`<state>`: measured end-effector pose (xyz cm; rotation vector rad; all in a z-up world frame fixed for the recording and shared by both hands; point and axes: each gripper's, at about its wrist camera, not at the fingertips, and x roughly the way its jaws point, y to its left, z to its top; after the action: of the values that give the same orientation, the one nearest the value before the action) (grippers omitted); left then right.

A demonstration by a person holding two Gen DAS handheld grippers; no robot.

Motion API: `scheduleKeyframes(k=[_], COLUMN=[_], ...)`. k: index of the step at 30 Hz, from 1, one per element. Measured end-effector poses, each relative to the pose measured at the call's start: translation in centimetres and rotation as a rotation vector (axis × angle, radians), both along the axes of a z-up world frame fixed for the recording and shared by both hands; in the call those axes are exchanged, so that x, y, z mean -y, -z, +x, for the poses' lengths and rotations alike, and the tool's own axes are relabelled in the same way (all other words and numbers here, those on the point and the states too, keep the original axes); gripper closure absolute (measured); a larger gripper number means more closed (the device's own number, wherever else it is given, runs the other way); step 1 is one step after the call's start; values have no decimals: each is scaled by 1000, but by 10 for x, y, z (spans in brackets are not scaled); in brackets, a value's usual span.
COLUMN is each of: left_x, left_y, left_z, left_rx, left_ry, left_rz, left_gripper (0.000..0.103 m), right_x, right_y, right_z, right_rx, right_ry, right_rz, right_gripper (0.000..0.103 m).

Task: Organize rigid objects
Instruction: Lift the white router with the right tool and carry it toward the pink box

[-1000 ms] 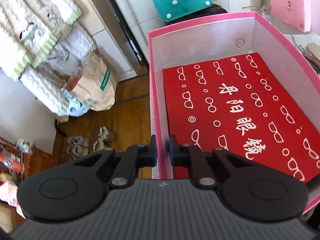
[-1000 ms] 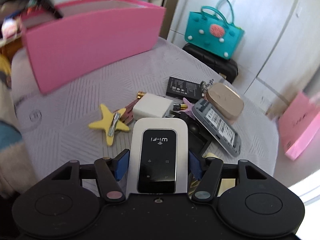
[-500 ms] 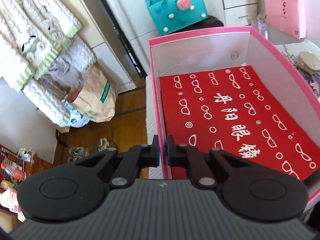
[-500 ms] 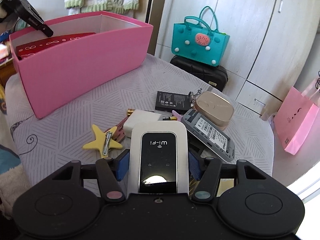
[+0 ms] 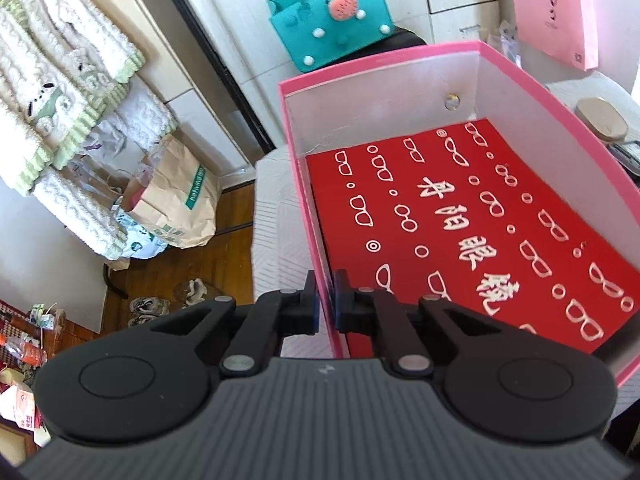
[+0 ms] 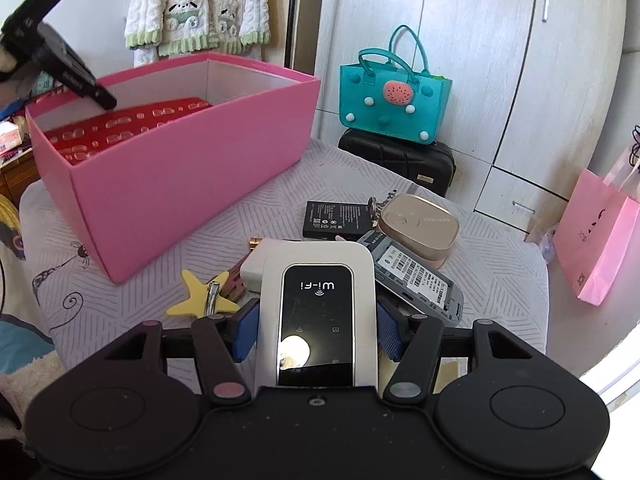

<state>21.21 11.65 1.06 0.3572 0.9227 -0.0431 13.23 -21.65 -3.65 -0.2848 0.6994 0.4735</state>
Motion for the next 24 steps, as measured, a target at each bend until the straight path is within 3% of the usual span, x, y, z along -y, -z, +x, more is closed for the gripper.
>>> scheduleKeyframes(k=[9,15,21,24], left_x=[-8,-11,-18,-18], left_y=[14,14,8,7], left_z=[5,5,9,11], left_rx=[24,34,73,102], left_ry=[-55,-49,-61,-82], left_rz=[-63,-86,-143,-159], left_gripper=[96,96,97,97], right_x=[5,-13,-59,-98], right_y=[-22,-54,-109,-119], right_z=[-4,5,36,58], right_rx=[43,37,-77,-201], right_ry=[37,15,-114,-143], right_rz=[52,79,168,210], right_gripper=[39,39,39,39])
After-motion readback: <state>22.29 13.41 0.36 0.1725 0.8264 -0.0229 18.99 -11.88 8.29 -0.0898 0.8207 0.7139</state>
